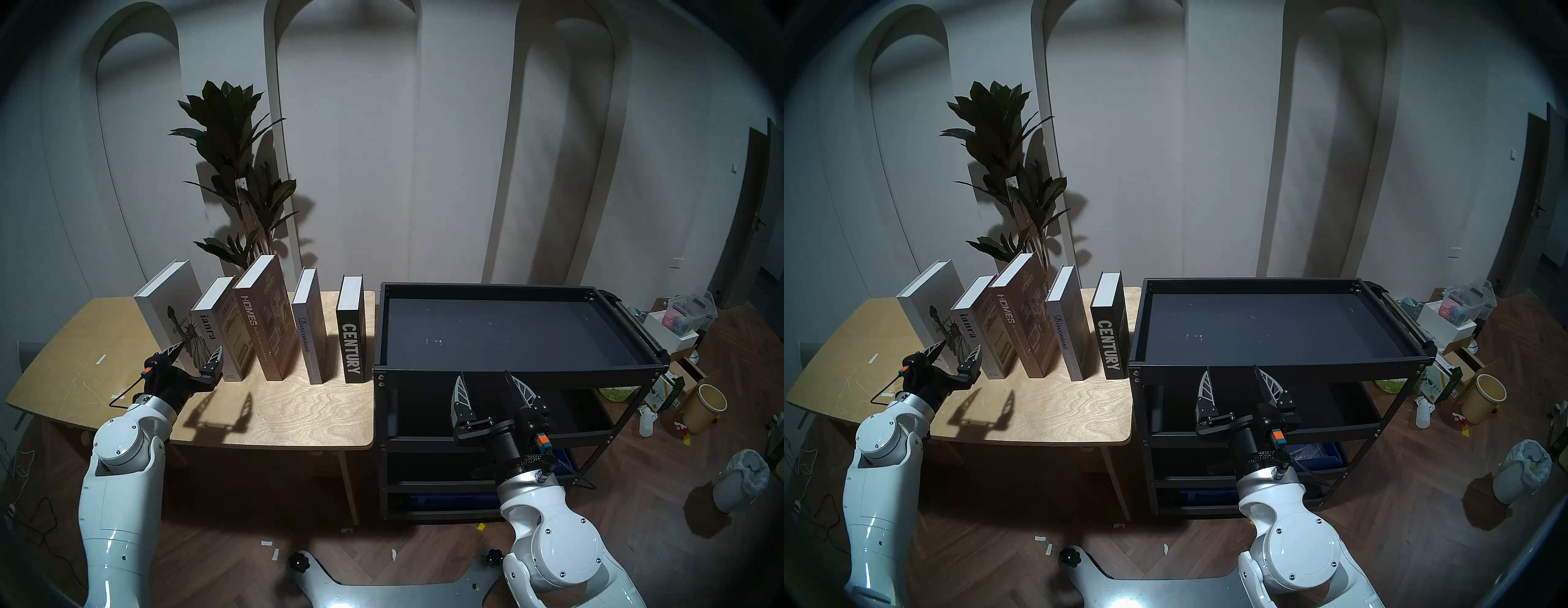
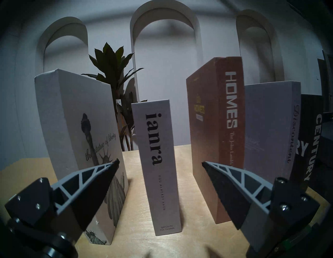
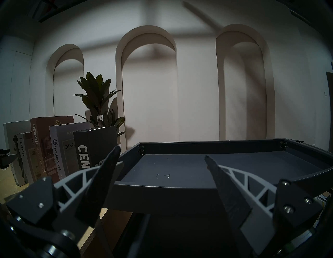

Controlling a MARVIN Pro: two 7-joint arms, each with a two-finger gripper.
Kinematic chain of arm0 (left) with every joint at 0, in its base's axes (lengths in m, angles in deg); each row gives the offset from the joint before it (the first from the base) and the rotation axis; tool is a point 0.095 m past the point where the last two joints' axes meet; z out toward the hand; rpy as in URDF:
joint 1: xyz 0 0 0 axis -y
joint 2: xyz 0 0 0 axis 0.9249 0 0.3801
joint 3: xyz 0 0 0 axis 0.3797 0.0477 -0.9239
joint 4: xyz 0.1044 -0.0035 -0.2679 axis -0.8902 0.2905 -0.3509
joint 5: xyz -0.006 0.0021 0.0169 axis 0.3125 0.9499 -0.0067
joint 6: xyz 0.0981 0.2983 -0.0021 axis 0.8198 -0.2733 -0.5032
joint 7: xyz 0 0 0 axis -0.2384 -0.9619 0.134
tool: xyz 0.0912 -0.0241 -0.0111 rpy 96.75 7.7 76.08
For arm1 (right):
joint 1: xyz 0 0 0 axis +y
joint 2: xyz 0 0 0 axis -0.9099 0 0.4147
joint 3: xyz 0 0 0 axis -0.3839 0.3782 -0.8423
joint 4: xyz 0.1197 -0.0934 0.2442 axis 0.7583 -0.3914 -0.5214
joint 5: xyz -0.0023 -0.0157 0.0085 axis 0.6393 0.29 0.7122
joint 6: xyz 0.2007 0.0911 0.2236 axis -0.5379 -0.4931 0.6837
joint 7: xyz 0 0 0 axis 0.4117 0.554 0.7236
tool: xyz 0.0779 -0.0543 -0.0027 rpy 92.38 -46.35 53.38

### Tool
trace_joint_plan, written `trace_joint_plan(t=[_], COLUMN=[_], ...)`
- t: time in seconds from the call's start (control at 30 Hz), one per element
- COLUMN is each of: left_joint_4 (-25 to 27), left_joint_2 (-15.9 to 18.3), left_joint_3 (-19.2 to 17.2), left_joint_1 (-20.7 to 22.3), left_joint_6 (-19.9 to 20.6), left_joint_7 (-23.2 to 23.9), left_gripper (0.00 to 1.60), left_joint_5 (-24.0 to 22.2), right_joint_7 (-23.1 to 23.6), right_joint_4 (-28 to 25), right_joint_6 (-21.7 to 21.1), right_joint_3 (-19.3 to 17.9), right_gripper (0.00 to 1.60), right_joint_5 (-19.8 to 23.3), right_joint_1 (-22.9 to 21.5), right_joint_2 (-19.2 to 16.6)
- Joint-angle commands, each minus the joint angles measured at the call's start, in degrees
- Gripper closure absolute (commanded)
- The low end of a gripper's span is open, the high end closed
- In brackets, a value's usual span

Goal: Move the books from the display table onto the shelf, standing them upright with spines facing out and tallest at one end

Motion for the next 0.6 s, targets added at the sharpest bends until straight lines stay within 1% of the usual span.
trace_joint_plan(t=[0.0, 0.03, 0.07, 0.17, 0.23, 0.57], left_joint_4=[-1.58, -2.39, -2.39, -5.31, -5.82, -11.56], left_joint_2=[1.1, 1.41, 1.41, 1.21, 1.38, 2.54], left_joint_3=[2.1, 2.95, 2.95, 3.68, 3.91, 4.55], left_joint_1=[6.55, 7.13, 7.13, 9.61, 9.85, 13.47], left_joint_6=[-0.87, -1.0, -1.0, -1.62, -1.76, -3.65], left_joint_7=[-0.51, -1.0, -1.0, -0.96, -1.12, -1.37], left_gripper=[0.0, 0.0, 0.0, 0.0, 0.0, 0.0], left_joint_5=[-0.51, -0.83, -0.83, -0.6, -0.73, -0.93], right_joint_7=[0.03, -0.04, -0.04, -0.22, -0.26, -0.67], right_joint_4=[-1.18, -1.18, -1.18, -1.19, -1.2, -1.2], right_joint_6=[0.26, 0.26, 0.26, 0.26, 0.26, 0.27], right_joint_3=[0.05, 0.09, 0.09, 0.17, 0.19, 0.41], right_gripper=[0.0, 0.0, 0.0, 0.0, 0.0, 0.0], right_joint_5=[-0.02, 0.02, 0.02, 0.11, 0.13, 0.35], right_joint_1=[-0.26, -0.28, -0.28, -0.31, -0.32, -0.43], right_joint_2=[-0.03, -0.11, -0.11, -0.3, -0.34, -0.78])
